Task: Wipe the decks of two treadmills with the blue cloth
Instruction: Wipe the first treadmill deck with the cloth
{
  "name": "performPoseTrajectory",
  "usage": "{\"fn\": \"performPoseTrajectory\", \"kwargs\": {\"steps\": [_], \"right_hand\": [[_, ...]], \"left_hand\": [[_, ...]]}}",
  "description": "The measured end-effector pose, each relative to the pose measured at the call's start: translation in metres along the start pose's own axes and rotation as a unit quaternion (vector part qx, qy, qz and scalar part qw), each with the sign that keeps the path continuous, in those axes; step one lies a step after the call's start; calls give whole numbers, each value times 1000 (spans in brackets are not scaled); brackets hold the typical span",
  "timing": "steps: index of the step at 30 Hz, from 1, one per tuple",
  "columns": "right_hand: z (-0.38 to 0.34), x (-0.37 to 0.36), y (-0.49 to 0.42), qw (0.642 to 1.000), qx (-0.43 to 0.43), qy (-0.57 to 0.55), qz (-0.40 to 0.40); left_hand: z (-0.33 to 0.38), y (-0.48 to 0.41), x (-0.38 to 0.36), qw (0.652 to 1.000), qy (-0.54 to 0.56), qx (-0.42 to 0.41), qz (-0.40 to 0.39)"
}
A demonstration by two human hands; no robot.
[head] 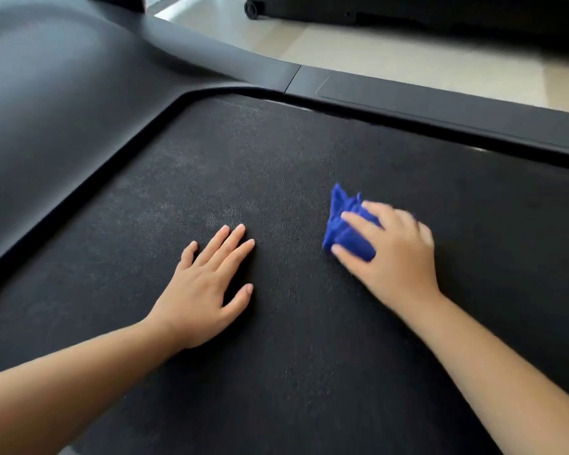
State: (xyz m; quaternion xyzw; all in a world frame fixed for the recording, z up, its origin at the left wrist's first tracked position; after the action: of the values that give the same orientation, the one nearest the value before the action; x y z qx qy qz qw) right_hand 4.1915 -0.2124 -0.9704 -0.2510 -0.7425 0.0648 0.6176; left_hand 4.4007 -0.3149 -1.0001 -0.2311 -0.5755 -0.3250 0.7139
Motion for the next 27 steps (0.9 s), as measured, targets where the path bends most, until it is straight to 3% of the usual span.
{"fn": "performPoseTrajectory", "kwargs": {"steps": [4, 7, 9, 13, 15, 19, 27], "right_hand": [[-64, 24, 95, 991, 116, -63, -11], [-60, 21, 88, 988, 131, -80, -30], [-42, 13, 57, 994, 95, -46, -29], [15, -3, 7, 993, -101, 14, -55], [17, -4, 9, 989, -134, 31, -57], [-32, 10, 67, 995, -81, 22, -60], [-133, 52, 196, 999, 22, -21, 25]], "left_hand": [[0, 0, 0, 1000, -9, 7, -2], [2, 1, -1, 1000, -11, 3, -2], [1, 1, -2, 1000, -11, 3, -2], [1, 1, -6, 999, -34, 1, -6], [0, 0, -6, 999, -42, 5, -7], [2, -1, -3, 999, -46, 4, 3], [4, 36, 3, 1000, -9, 15, 11]]}}
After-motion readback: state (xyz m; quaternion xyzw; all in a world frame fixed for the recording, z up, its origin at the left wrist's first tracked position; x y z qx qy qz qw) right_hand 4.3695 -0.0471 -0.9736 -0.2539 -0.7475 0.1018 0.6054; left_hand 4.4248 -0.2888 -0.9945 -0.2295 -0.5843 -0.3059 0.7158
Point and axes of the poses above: each hand's wrist, its own y-axis away from the middle knuckle, its own x-axis out of the back of the hand, z = x × y, the point moved 8 cm from there along -y, towards the middle knuckle, and after that the axes turned 9 degrees about x, right-handed, at the moved point
